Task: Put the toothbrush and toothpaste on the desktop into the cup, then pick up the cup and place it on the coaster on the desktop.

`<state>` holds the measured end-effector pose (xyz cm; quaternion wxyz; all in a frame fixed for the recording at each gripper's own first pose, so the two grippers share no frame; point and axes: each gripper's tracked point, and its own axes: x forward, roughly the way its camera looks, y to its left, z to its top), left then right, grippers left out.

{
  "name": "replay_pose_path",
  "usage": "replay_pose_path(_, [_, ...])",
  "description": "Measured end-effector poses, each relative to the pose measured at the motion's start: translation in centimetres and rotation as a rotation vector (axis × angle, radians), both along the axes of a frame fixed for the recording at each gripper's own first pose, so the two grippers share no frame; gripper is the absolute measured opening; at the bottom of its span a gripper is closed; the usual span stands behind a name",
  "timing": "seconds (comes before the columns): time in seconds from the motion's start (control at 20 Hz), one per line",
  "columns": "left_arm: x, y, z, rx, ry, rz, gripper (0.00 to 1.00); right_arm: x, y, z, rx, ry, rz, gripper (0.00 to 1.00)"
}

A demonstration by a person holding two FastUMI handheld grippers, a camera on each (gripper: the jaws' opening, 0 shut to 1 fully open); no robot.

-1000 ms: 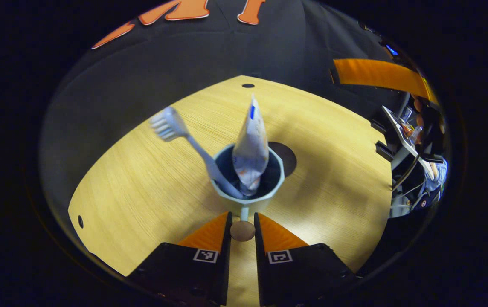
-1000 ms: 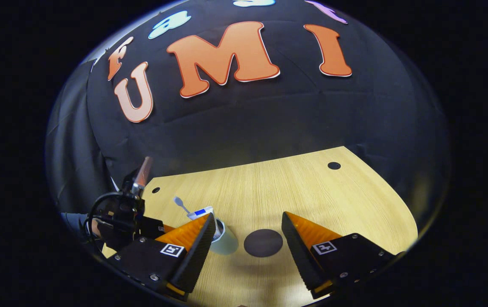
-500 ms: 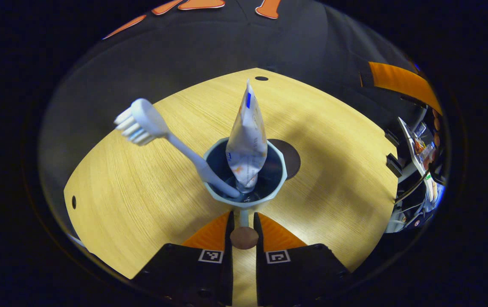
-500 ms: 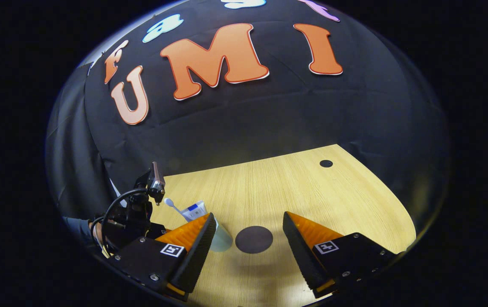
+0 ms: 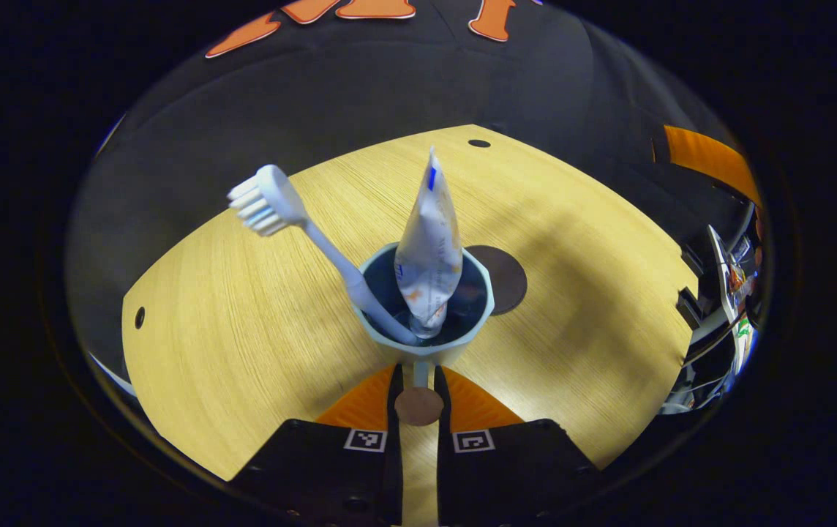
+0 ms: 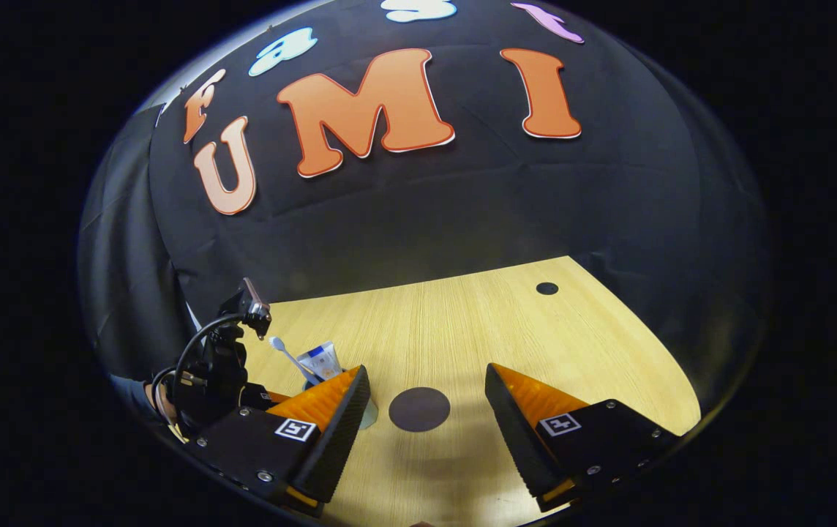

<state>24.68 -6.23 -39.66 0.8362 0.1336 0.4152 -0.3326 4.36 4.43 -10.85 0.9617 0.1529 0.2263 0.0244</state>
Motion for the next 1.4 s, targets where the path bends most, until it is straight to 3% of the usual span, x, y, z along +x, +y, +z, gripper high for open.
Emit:
replay_pose_path(0.3, [0.0, -0.3, 0.8, -0.027, -0.030, 0.088, 0.16, -1.1, -2.2, 0.2, -0.021, -0.007, 0.008, 0.95])
replay_pose_path(0.7, [-0.5, -2.2, 3.2, -0.047, -0.080, 0.077, 0.16, -2.4, -4.8, 0.5, -0.051, -0.021, 0.022, 0.95])
replay_pose_path(1.0, [-0.3, -6.8, 2.2, -0.057, -0.066, 0.079, 0.16, -3.7, -7.3, 0.2, -0.060, -0.018, 0.011, 0.95])
replay_pose_path(1.4, [-0.3, -8.6, 0.2, -0.045, -0.055, 0.084, 0.16, -5.0, -9.1, -0.7, -0.069, -0.002, 0.013, 0.95])
